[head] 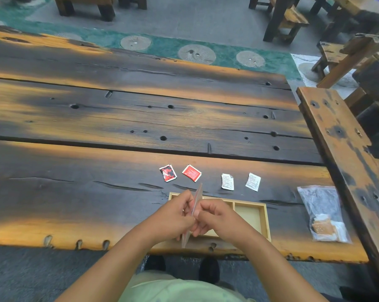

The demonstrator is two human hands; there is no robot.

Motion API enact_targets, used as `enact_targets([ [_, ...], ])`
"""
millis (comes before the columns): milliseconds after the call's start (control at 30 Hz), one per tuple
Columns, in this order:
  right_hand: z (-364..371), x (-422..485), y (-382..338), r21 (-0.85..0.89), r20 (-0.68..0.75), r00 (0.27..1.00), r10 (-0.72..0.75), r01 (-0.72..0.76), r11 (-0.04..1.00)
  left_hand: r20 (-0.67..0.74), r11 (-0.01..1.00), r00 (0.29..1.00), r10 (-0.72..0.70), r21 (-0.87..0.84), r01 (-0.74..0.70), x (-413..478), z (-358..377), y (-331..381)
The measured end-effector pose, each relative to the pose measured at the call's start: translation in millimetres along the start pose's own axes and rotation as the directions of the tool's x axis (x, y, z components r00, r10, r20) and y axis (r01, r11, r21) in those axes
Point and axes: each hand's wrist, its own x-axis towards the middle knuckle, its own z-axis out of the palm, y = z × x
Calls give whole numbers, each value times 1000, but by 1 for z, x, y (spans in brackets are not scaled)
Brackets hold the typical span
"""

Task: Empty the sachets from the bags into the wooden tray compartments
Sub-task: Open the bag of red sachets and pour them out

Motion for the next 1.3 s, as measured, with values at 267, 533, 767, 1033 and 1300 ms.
enact_targets([
  [267,-4,3,-3,120,-11,1000,20,-18,993,-187,996,980,63,-47,-73,2,12,-3],
  [533,-2,7,-1,224,11,999,41,-42,974,-235,970,965,113,-184,-158,6,13,0],
  [767,4,10,-1,353,-57,998,24,-2,935,-151,884,983,104,-439,-161,2,14,12],
  [1033,-5,10,-7,325,-157,987,40,13,946,-183,909,980,82,-389,-149,10,8,9],
  [1300,-27,10,-11,224,-276,957,93,-30,974,-239,945,971,20,-312,-96,10,-11,8],
])
